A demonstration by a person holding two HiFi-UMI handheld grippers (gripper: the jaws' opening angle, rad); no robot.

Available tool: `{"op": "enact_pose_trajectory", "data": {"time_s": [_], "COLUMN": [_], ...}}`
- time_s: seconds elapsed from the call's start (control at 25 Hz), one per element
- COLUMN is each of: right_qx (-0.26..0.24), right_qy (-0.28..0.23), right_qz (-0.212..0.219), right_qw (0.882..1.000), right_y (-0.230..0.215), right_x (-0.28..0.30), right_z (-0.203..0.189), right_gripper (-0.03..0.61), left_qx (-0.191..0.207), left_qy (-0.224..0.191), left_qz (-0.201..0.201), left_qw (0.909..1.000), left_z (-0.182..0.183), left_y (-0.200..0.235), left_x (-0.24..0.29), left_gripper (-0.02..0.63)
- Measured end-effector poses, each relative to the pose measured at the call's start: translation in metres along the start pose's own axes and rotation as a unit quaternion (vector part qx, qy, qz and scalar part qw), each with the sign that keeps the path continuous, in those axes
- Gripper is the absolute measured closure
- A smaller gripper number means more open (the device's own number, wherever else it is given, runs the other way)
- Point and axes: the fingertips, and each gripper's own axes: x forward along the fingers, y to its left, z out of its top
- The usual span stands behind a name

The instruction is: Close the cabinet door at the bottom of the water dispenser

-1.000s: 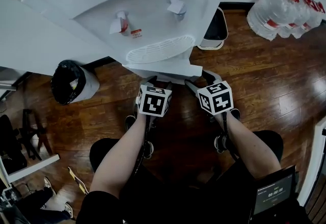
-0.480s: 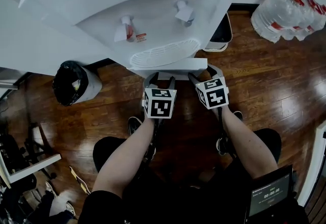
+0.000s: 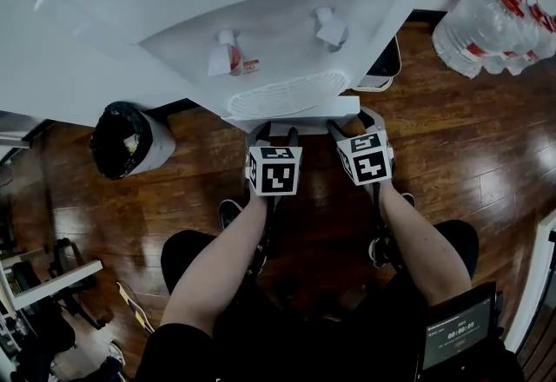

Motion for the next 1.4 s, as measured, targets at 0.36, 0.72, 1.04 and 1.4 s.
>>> {"op": "enact_pose_trajectory", "data": {"time_s": [0.36, 0.72, 1.04, 1.4], "right_qx": [-0.022, -0.035, -0.037, -0.042], "right_qy": [-0.005, -0.010, -0.019, -0.005], "right_qz": [-0.003, 0.001, 0.001, -0.005], "right_qw": [1.000, 0.999, 0.999, 0.999], "right_y": [-0.008, -0.012, -0.014, -0.024], "right_x": [0.003, 0.005, 0.007, 0.027], "right_z": [0.013, 0.024, 0.031, 0.032], "right_gripper": [0.282, 0.281, 0.281, 0.281], "left_qx": [-0.011, -0.017, -0.032, -0.044], "left_qy": [-0.004, 0.010, 0.004, 0.012], "left_qz": [-0.007, -0.021, -0.028, -0.021], "left_qw": [0.9999, 0.9996, 0.9991, 0.9987], "left_z": [0.006, 0.009, 0.014, 0.016], "left_y": [-0.001, -0.005, -0.007, 0.006], "left_x": [-0.002, -0.001, -0.002, 0.001], "left_gripper": [0.377, 0.377, 0.377, 0.377]}}
